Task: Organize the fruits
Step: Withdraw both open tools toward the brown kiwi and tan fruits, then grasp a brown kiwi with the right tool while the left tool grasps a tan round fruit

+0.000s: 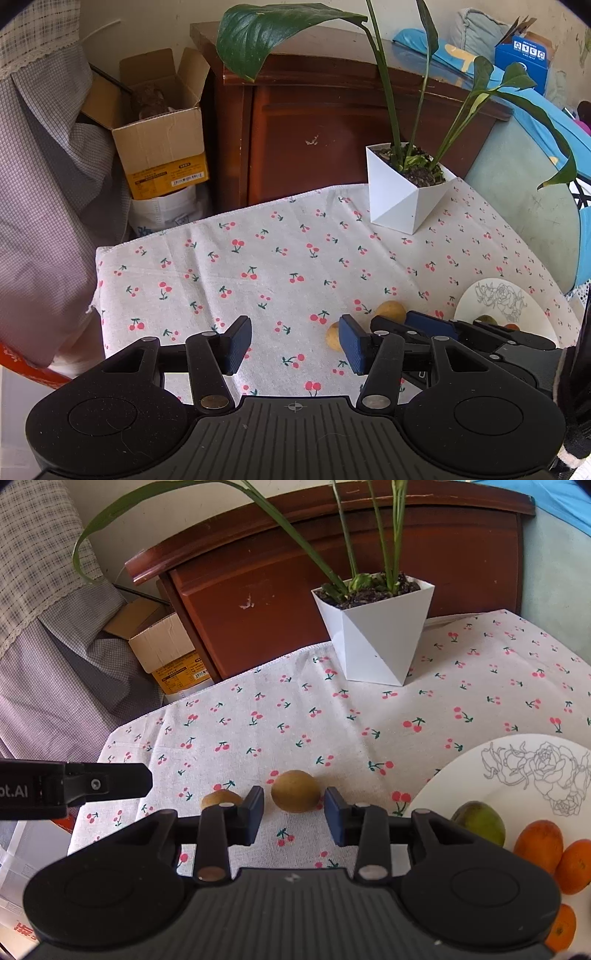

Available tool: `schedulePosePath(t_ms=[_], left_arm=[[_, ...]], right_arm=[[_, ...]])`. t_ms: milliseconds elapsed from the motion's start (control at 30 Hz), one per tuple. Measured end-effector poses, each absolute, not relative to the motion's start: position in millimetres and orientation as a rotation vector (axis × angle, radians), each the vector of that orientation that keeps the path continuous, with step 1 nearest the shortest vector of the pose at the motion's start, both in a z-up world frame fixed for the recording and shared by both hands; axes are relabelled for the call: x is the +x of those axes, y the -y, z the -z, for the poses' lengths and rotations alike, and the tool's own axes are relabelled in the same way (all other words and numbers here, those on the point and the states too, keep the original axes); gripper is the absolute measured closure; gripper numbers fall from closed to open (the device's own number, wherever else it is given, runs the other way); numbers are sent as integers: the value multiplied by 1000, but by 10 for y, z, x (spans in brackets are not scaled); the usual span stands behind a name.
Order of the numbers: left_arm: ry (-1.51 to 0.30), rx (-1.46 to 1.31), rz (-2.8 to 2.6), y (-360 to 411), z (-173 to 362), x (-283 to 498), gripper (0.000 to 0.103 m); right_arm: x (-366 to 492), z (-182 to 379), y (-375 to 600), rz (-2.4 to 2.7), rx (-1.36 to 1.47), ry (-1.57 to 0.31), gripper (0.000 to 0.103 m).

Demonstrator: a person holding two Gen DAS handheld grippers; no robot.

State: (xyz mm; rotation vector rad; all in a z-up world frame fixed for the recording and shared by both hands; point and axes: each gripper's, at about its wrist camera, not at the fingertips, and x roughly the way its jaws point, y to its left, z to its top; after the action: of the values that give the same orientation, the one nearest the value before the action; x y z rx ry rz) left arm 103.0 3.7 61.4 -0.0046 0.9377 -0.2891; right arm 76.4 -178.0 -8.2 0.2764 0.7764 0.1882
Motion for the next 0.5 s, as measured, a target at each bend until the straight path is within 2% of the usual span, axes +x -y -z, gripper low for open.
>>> schedulePosePath(t_ms=[167,500], left_arm=[[-949,6,283,-37,-578,1039,52],[-977,64,319,107,-388,1005,52]], right_arm=[[770,101,1738,-189,237,-758,73],[671,-120,2003,-132,335,-699,73]])
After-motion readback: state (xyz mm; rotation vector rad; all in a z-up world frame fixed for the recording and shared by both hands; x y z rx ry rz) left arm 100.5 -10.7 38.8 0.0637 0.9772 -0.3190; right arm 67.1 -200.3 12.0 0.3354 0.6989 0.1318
